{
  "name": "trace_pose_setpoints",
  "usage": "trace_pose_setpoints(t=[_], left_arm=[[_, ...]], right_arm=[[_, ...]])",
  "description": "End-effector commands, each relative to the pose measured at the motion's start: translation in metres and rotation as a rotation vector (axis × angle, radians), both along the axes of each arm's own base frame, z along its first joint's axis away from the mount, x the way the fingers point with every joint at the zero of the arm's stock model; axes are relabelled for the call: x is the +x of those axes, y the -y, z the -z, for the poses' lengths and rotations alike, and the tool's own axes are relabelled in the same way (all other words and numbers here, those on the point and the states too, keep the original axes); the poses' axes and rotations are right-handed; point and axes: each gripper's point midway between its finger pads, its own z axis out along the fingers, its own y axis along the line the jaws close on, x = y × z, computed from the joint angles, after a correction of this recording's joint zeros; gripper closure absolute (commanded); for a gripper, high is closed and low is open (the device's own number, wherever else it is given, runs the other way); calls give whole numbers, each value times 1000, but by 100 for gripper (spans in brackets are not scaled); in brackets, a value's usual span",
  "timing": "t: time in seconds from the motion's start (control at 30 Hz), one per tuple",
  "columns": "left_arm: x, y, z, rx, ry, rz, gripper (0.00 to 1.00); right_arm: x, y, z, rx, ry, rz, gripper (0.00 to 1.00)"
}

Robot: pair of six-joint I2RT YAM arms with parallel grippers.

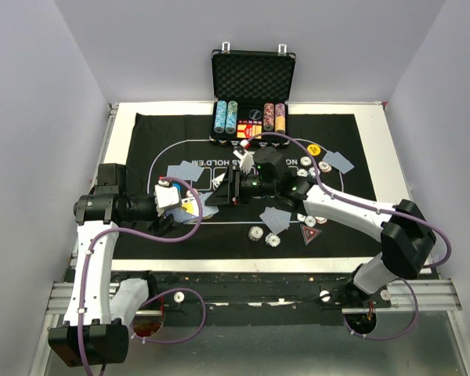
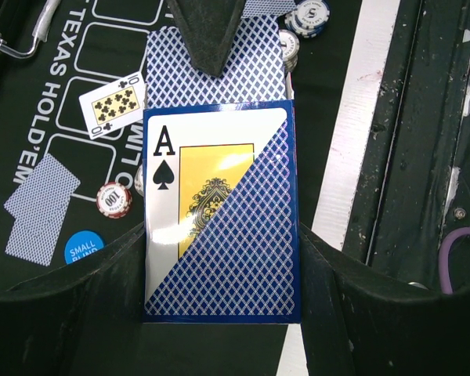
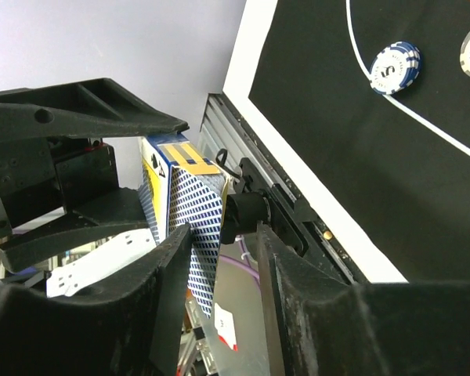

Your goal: Distribute texas hold em gaming equipment

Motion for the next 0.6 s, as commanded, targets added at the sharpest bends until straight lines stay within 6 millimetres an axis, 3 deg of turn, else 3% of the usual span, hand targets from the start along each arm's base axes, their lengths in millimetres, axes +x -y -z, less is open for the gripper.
trace_pose_setpoints(t=[0.0,0.23,0.57], left_arm=[[2,7,-24,-45,79,31,55],[1,8,-24,-45,78,31,55],[1,7,-25,-44,83,27,55]], right_arm=[[1,11,5,-17,-12,40,56],[1,25,4,-10,-21,66,64],[-3,29,-3,7,-29,66,71]])
